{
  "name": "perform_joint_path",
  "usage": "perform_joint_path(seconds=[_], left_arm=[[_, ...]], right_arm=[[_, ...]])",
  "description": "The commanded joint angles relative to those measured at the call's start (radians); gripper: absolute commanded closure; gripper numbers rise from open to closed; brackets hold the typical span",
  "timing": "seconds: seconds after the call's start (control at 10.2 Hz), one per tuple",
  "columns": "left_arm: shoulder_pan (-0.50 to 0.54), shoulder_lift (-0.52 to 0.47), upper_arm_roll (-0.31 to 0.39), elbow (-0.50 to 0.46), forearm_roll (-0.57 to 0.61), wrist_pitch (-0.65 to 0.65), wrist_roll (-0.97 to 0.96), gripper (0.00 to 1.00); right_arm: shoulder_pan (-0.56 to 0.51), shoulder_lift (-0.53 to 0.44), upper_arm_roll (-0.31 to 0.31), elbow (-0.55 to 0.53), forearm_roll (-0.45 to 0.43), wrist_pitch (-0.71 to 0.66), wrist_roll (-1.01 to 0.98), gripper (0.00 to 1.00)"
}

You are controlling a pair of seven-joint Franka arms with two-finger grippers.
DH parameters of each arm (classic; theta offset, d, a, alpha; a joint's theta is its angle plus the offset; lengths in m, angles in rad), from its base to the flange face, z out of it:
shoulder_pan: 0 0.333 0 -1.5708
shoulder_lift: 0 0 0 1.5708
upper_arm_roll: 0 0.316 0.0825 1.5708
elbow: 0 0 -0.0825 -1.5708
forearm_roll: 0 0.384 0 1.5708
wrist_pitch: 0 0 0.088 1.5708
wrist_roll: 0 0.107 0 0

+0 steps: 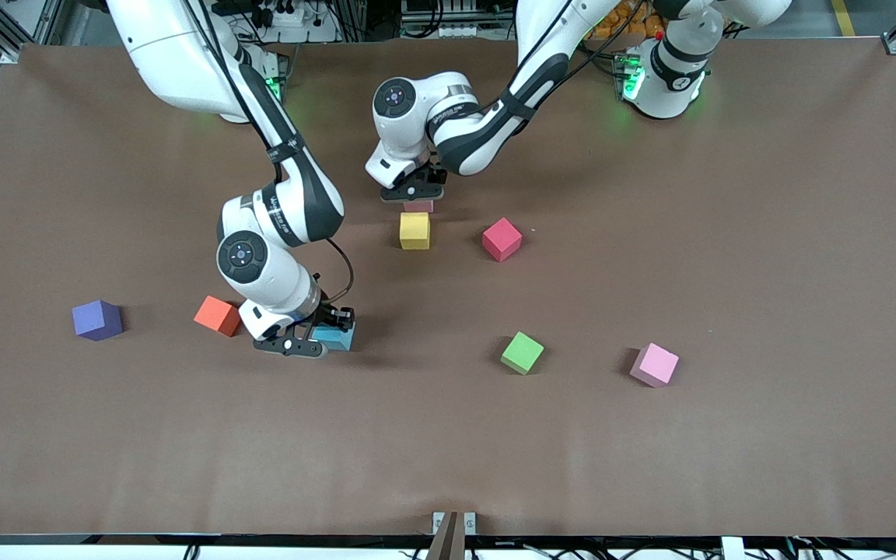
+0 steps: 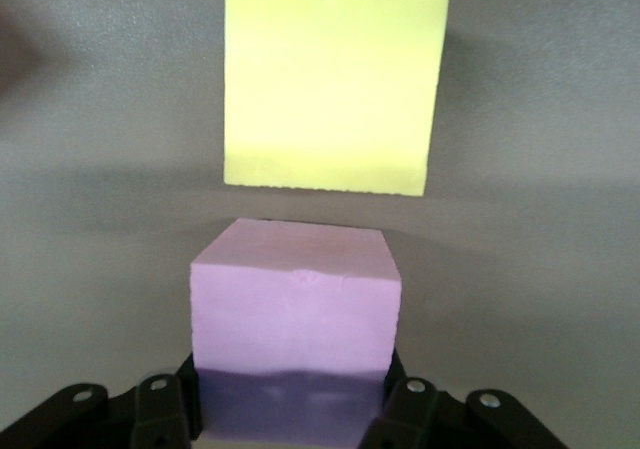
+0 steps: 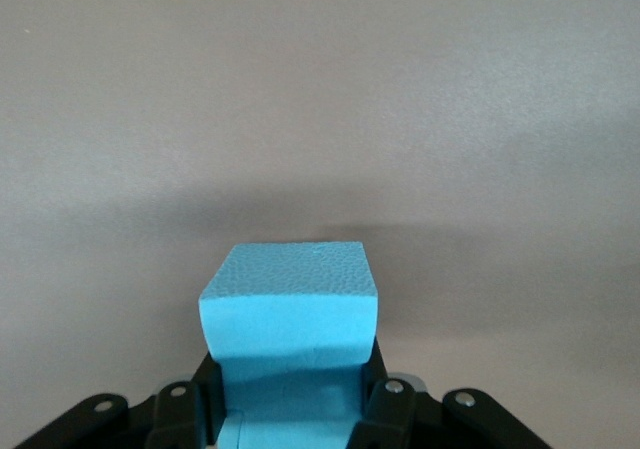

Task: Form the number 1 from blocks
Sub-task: 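Set the light pink cube against the yellow cube with the left gripper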

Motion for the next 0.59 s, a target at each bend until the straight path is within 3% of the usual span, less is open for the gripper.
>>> perform_joint_path(seconds=[0.0, 0.49], left_arm=[[0.003, 0.012, 0.004, 0.023, 0.025, -0.019, 0.023, 1.0], [0.0, 0.024, 0.006, 0.028, 0.023, -0.017, 0.026, 1.0]], right_arm=[[0.013, 0.017, -0.01, 0.03, 0.014, 0.004, -0.011, 0.46], [0.026, 0.021, -0.01, 0.03, 0.019, 0.019, -0.01, 0.46]])
